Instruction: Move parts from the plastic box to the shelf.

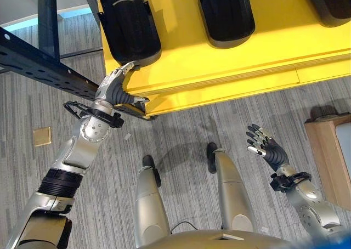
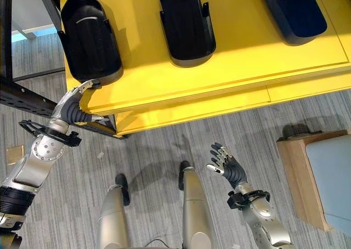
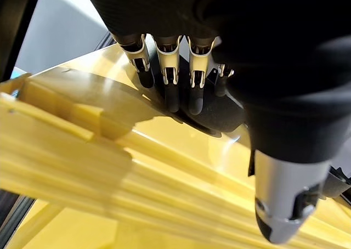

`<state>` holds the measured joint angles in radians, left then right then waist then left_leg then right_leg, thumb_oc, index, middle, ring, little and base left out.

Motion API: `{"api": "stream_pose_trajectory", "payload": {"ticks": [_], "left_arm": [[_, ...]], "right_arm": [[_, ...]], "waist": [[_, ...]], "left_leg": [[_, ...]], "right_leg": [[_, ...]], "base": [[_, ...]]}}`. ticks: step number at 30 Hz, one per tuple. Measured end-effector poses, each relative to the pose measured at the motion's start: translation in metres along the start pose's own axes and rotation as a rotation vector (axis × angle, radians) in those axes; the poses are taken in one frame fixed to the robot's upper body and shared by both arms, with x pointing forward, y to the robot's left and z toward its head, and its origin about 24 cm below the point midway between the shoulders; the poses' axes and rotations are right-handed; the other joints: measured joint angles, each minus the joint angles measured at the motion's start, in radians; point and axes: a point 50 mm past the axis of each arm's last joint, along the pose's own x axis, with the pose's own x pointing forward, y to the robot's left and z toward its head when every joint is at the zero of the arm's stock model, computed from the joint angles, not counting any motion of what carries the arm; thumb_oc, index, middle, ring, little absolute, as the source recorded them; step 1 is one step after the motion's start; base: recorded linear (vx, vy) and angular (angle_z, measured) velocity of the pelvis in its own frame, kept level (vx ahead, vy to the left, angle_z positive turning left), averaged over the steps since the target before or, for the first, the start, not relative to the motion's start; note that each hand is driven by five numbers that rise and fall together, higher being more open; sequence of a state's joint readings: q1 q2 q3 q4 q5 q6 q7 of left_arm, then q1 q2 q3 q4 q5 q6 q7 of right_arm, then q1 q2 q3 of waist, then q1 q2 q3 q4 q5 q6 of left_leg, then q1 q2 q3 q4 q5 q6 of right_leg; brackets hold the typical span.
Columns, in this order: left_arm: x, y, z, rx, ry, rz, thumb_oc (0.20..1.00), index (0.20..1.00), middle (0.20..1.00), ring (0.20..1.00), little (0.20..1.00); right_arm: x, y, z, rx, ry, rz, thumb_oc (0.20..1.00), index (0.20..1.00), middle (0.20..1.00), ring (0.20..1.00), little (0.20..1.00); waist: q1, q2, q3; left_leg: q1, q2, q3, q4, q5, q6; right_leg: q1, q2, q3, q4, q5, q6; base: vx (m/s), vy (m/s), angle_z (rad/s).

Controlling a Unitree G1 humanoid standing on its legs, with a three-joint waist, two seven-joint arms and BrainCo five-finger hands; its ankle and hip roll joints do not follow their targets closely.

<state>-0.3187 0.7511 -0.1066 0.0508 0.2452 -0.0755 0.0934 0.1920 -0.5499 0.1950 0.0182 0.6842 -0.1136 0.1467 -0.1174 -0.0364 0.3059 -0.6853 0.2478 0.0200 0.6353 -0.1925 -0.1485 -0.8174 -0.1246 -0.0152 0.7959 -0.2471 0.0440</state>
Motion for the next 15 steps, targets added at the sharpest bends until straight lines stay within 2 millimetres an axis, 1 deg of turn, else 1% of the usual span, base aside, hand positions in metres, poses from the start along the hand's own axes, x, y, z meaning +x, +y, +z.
{"api": "stream_pose_trajectory", "payload": {"ticks": [6, 15], "left_arm": [[0.0029, 0.0024, -0.0003, 0.003, 0.002, 0.009, 1.0, 1.0, 1.0, 1.0, 1.0], [0.0046, 0.0066, 0.0, 0.01, -0.001, 0.021, 1.0, 1.0, 1.0, 1.0, 1.0]], "right_arm": [[-0.0001, 0.0001, -0.0002, 0.0, 0.002, 0.002, 1.0, 1.0, 1.0, 1.0, 1.0], [-0.0001, 0.0003, -0.0011, 0.002, 0.01, 0.005, 1.0, 1.0, 1.0, 1.0, 1.0]], "waist": [[-0.001, 0.0, 0.0], [-0.002, 0.0, 0.0]], "left_leg": [[-0.004, 0.008, 0.0, 0.013, -0.007, -0.001], [-0.023, 0.008, -0.002, 0.032, -0.013, 0.001]], "right_leg": [[-0.003, 0.003, 0.001, 0.003, 0.0, -0.001], [-0.015, 0.003, 0.001, 0.01, 0.001, 0.001]], "base": [[0.0, 0.0, -0.03], [0.0, 0.0, 0.0]]}}
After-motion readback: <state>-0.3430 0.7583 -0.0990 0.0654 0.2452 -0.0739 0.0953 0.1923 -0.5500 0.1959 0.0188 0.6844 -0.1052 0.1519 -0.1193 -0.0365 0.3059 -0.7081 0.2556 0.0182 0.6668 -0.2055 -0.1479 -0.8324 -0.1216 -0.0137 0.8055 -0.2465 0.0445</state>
